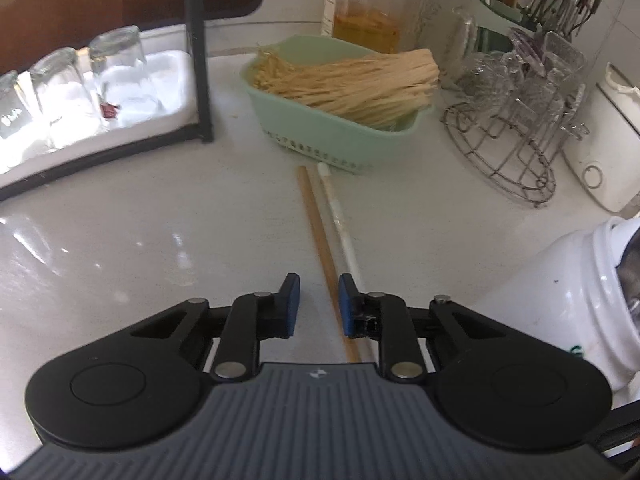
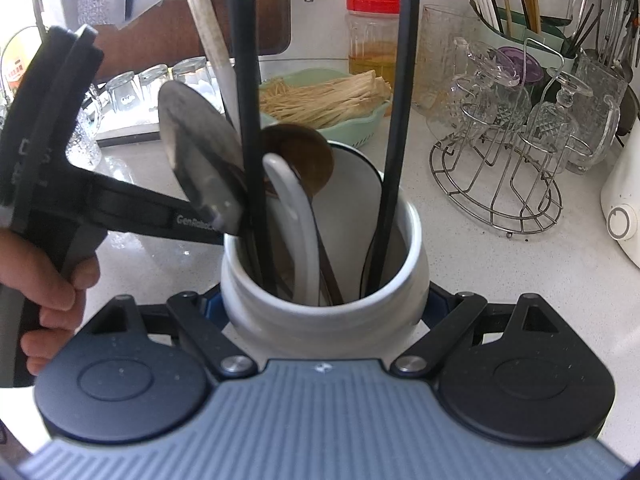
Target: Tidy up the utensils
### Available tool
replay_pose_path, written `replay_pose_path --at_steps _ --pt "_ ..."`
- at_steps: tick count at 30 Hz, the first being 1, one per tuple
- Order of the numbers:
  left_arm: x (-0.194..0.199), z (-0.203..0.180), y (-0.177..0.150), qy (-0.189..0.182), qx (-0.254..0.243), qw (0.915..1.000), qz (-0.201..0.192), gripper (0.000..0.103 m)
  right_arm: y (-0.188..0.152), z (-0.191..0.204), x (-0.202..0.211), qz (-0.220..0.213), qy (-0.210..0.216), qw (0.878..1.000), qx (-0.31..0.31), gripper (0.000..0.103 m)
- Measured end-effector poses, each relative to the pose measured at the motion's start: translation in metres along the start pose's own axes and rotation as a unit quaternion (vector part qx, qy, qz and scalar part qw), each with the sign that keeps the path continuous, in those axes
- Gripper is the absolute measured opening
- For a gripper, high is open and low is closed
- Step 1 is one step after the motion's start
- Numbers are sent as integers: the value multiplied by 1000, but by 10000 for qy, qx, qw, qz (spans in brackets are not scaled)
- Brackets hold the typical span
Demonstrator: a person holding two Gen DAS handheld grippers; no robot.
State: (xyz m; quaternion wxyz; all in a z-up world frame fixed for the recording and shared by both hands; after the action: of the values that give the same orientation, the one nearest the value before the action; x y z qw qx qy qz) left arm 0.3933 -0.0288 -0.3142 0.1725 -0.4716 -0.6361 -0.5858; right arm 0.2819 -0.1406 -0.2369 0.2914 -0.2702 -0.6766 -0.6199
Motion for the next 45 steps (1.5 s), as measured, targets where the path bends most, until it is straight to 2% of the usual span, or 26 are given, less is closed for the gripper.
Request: replay_pose_path --at_steps 7,11,12,14,15,22,32,38,40,42,43,44,45 --pt "-5 -3 0 -30 -9 9999 146 25 0 0 1 -33 40 10000 51 92" --pt "-8 -3 3 -27 160 9999 -15 24 1 1 0 -28 6 10000 77 92" --pt "-8 -2 4 40 157 9999 -34 22 0 2 0 -26 -2 10000 73 91" --pt "-8 -2 4 92 229 9997 -5 8 0 2 -1 -22 -2 10000 46 91" --pt "-7 -1 3 91 288 9995 9 7 0 2 -1 -30 -2 10000 42 92" --pt "9 6 -15 172 421 9989 122 7 2 3 -6 -56 4 10000 43 91" --pt "43 9 -59 137 679 9971 311 7 5 2 -8 93 57 9999 19 92" --pt "50 11 -64 74 801 9960 385 7 6 -1 -9 186 145 9997 -43 92" --pt "52 13 -63 63 826 9958 384 10 6 -1 -9 239 175 9995 -56 92" --pt "53 15 -60 44 882 9952 425 22 7 -1 -9 303 185 9993 -90 92" --pt "53 17 -59 41 918 9949 415 34 8 -2 -9 308 198 9992 -139 92" --pt "54 19 -57 40 933 9949 370 41 8 -3 -9 334 235 9990 -191 92" --pt "54 20 -54 43 916 9953 322 41 8 -4 -9 352 244 9989 -189 92"
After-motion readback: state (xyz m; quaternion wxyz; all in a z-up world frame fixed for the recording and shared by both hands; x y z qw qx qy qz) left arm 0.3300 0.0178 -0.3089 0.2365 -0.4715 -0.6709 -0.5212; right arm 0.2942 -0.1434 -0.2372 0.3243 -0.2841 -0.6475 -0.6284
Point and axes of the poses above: each gripper's, at about its wrist camera, not at the fingertips, and x roughly against the way its jaws point, z to its left, y to its top, the point moved 8 cm from there along -x, roughly the way its jaws point, and after that the axes turned 8 degrees about -y, right-handed, at the moved point
